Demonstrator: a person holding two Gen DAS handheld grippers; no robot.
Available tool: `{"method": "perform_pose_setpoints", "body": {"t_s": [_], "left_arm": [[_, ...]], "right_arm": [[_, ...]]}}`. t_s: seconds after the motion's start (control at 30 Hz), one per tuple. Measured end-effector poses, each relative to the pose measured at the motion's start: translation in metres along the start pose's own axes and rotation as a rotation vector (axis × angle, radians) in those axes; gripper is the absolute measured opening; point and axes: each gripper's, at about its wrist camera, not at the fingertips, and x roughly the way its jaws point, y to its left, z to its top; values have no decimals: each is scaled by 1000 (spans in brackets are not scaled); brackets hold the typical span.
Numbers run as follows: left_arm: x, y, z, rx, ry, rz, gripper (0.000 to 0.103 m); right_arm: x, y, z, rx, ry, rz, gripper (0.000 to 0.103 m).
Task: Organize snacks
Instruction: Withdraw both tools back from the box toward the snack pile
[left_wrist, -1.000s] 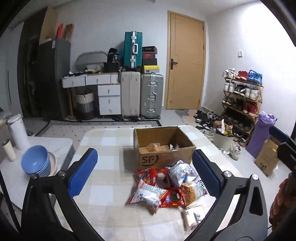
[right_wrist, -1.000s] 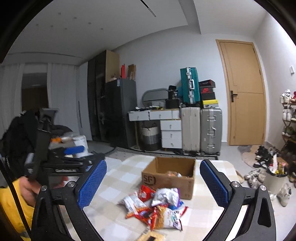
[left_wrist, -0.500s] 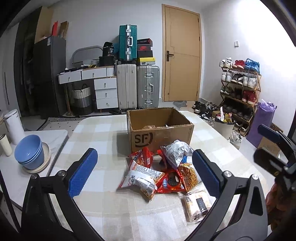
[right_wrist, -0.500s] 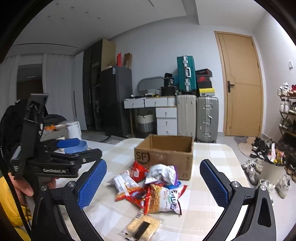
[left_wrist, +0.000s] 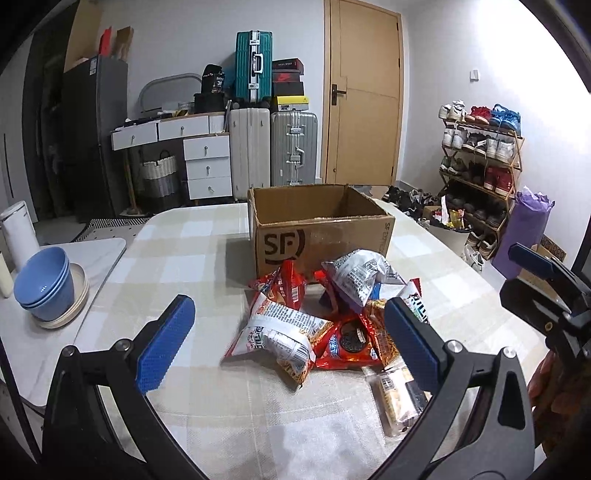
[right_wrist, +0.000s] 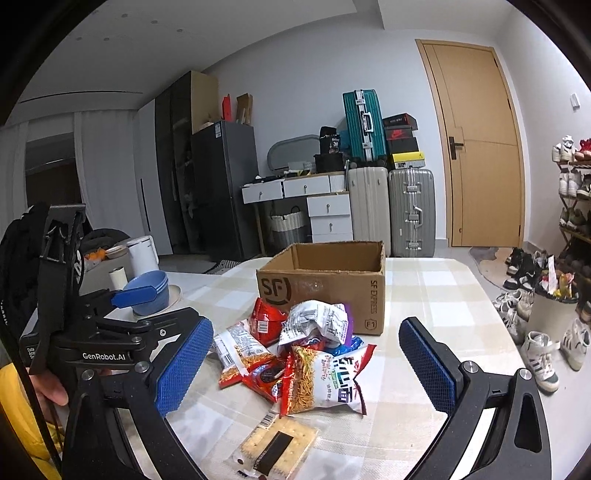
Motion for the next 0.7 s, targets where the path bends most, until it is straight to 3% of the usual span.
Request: {"method": "perform_pose_setpoints", "body": {"t_s": [0.33,0.7], "left_arm": [[27,-4,-13,-7,27,-12,102],[30,-4,-17,-14,29,14,102]], "right_arm": [[3,1,-4,2,16,-10,103],[3,-1,-8,18,55,-29,103]]}}
